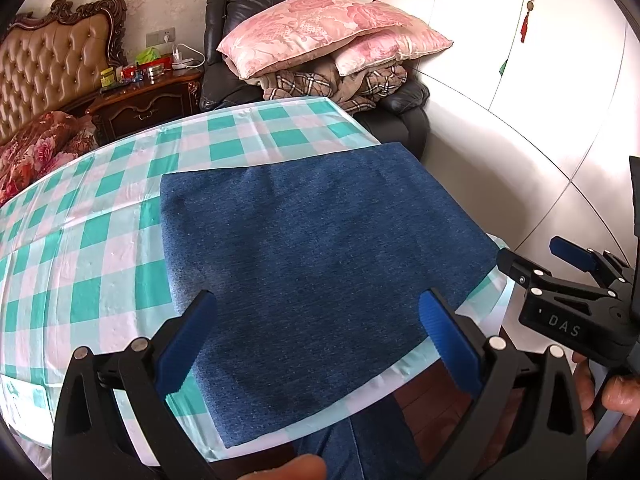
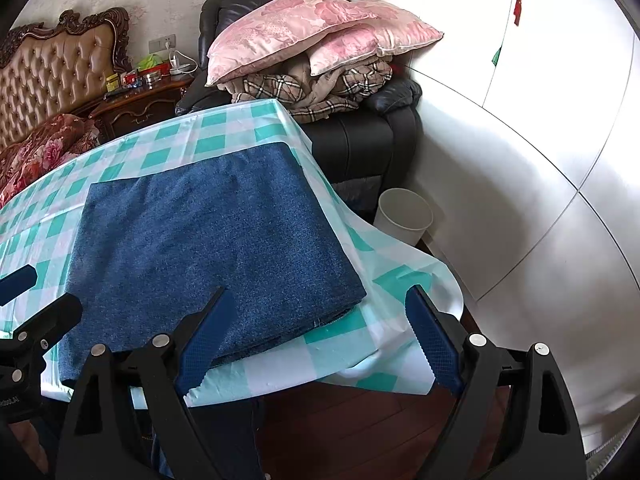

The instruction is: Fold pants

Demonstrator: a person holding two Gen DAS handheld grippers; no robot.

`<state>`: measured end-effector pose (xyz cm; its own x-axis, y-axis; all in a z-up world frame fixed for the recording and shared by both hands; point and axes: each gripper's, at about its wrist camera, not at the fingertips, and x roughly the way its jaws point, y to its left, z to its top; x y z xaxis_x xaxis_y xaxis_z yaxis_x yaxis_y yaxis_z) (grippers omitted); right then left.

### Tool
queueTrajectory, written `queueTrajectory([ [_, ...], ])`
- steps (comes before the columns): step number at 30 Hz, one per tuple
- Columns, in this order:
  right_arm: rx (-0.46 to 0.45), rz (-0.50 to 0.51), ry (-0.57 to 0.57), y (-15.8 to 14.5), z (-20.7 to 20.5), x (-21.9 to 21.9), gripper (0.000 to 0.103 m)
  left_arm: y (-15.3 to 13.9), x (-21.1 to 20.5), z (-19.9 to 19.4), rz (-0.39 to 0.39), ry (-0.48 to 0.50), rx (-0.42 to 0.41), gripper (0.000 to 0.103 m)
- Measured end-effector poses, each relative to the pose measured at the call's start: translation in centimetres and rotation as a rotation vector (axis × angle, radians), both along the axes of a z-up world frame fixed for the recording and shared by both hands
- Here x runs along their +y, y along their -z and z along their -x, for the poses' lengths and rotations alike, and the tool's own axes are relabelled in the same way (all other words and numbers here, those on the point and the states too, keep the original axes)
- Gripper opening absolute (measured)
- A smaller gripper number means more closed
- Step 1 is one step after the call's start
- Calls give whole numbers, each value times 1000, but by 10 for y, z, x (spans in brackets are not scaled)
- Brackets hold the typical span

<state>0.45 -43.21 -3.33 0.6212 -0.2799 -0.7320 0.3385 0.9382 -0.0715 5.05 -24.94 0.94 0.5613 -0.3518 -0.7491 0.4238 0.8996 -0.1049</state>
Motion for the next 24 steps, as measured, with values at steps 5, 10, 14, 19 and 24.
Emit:
queueTrajectory([
  [5,0,1,0,0,0,0,84,0,-2,0,2,5,0,101],
  [10,6,-4,7,5,1,-2,84,1,-6,0,10,13,1,101],
  [14,6,-21,43,9,1,-11,84,4,-13,-2,50,48,-29,101],
  [19,3,-70,152,20,1,-29,86,9,-1,-11,120,89,19,101],
  [24,49,-108,208,36,-15,-31,86,12,57,-8,104,49,1,101],
])
